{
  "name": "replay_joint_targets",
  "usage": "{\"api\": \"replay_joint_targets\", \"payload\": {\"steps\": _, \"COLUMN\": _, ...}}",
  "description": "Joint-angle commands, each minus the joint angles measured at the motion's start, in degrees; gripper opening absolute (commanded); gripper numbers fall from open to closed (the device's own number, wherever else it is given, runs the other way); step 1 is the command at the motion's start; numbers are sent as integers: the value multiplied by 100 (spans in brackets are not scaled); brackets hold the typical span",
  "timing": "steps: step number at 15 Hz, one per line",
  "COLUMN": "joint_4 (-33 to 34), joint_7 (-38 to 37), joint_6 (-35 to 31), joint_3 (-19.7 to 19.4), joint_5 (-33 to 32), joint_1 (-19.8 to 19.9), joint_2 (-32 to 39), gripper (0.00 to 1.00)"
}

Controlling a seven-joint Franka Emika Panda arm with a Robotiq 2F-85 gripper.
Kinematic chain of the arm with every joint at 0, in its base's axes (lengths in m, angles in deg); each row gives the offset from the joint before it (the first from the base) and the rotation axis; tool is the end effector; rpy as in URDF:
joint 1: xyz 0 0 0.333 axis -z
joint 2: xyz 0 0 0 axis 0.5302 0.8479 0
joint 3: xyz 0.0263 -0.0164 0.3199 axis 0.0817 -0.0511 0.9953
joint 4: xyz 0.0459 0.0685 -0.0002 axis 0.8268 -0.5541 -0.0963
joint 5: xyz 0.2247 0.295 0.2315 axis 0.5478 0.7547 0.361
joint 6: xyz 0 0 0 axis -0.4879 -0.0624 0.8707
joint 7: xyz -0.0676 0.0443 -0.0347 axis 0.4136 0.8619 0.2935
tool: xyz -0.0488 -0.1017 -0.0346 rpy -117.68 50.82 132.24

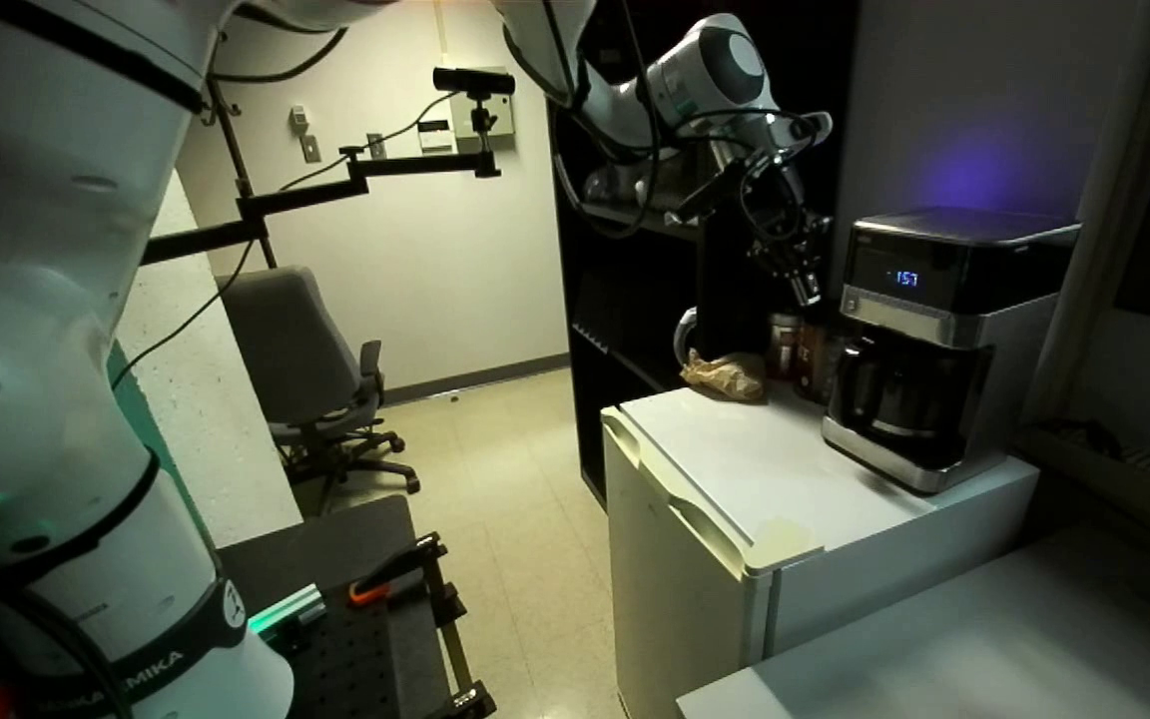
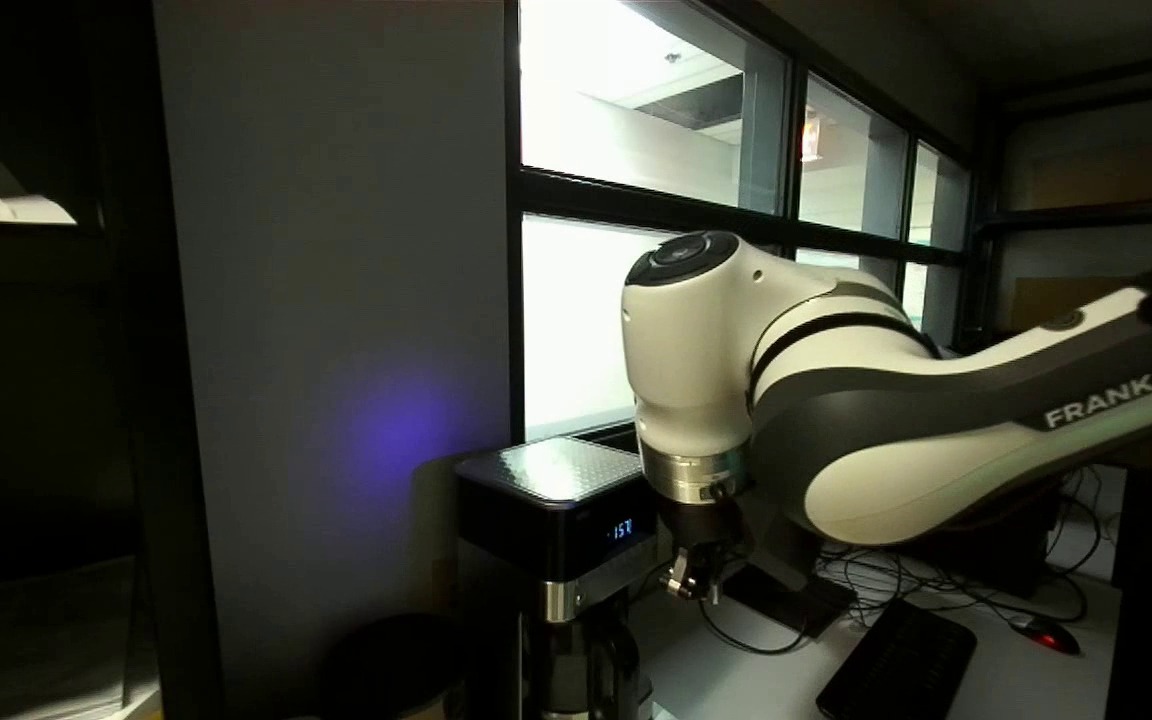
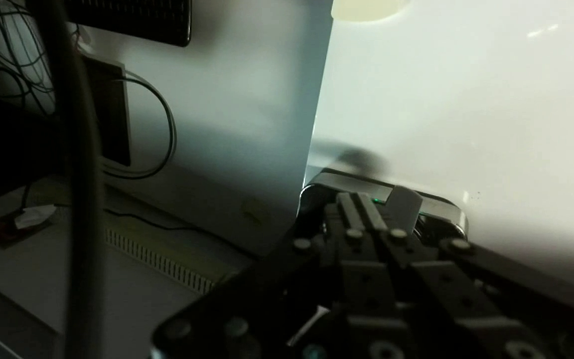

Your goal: Push the round circular button on the far right of the coffee machine

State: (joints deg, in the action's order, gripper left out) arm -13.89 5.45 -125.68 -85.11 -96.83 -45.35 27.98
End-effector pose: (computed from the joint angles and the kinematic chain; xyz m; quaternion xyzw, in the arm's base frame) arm 0.7411 0.1711 0.3323 0.9673 0.0541 0.0804 0.2343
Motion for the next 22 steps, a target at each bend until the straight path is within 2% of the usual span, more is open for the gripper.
{"api": "replay_joint_targets", "payload": {"steps": 1, "joint_4": 1053, "joint_7": 315, "joint_6": 266, "joint_3": -217, "joint_5": 175, "joint_1": -235, "joint_2": 701, "gripper": 0}}
{"api": "replay_joint_targets", "payload": {"steps": 14, "joint_4": 3060, "joint_7": 861, "joint_6": 887, "joint_3": -594, "joint_5": 704, "joint_1": -478, "joint_2": 2079, "gripper": 0}}
{"api": "replay_joint_targets", "payload": {"steps": 19, "joint_4": 3515, "joint_7": 1009, "joint_6": 742, "joint_3": -703, "joint_5": 754, "joint_1": -505, "joint_2": 2419, "gripper": 0}}
{"api": "replay_joint_targets", "payload": {"steps": 20, "joint_4": 3541, "joint_7": 990, "joint_6": 733, "joint_3": -551, "joint_5": 625, "joint_1": -415, "joint_2": 2448, "gripper": 0}}
{"api": "replay_joint_targets", "payload": {"steps": 22, "joint_4": 3623, "joint_7": 1013, "joint_6": 642, "joint_3": -530, "joint_5": 636, "joint_1": -398, "joint_2": 2518, "gripper": 0}}
